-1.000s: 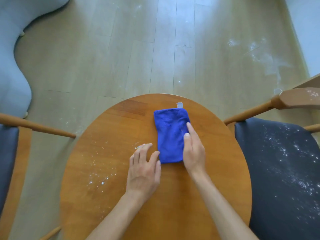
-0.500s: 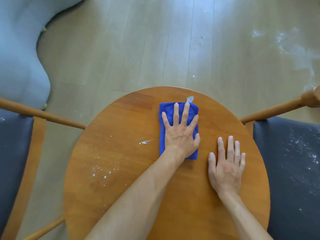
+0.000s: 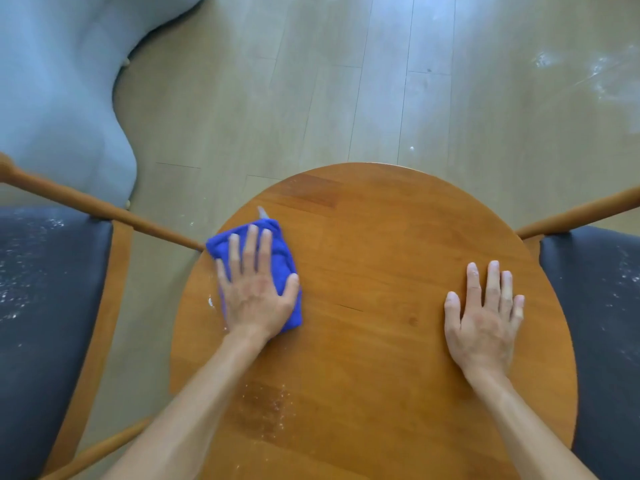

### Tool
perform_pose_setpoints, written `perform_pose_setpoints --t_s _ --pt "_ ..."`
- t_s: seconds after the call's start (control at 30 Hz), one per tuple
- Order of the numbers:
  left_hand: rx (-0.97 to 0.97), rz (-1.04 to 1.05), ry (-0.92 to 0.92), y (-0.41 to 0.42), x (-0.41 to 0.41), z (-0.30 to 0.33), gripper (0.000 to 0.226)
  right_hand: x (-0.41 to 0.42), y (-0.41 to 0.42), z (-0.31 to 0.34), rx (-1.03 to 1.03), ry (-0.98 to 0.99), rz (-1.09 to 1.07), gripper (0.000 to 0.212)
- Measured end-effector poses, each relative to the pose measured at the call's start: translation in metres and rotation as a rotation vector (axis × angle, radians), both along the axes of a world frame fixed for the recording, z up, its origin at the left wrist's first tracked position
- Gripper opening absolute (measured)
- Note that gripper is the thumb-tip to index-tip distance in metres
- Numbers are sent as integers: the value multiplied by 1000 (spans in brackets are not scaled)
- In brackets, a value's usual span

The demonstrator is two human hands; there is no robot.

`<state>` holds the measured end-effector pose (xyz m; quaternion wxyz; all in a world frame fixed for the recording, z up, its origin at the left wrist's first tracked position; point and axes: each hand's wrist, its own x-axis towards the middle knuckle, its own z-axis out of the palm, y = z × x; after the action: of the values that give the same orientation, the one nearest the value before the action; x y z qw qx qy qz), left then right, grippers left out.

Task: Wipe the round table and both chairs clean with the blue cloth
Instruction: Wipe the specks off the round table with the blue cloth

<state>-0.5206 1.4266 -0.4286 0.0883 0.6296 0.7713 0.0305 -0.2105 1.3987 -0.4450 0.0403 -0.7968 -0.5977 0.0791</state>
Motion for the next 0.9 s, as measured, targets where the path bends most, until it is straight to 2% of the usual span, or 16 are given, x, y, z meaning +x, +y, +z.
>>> perform_pose_setpoints --t_s 0.07,0.17,0.23,0.27,0.33,0.47,0.53,0.63,0.73,0.8,0.9 --pt "18 -128 -18 -12 49 2 84 0 0 1 3 5 -1 64" --pt "43 -531 -85 -21 121 3 77 2 -2 0 22 20 -9 66" --pt "42 -731 -87 -13 128 0 73 2 -1 0 34 32 -12 67" --pt "46 -764 -91 -7 118 -2 72 2 0 -1 29 35 -12 67" --pt "56 -696 -96 5 80 -1 71 3 0 -1 10 34 -11 66" --pt "5 -277 -22 13 -33 5 72 2 -1 0 5 33 -16 65" --pt "-13 -159 -26 -6 -79 8 74 1 0 1 -1 31 -19 65" --pt "8 97 -201 -58 -114 5 76 -1 0 3 -12 28 -13 66" --pt "88 357 -372 -94 -107 3 70 -1 0 3 -5 27 -19 66" --pt "155 365 -309 -97 -92 3 64 -1 -1 2 0 28 -21 65" --pt "217 205 -126 -90 -60 8 57 0 -1 -2 9 23 -13 64"
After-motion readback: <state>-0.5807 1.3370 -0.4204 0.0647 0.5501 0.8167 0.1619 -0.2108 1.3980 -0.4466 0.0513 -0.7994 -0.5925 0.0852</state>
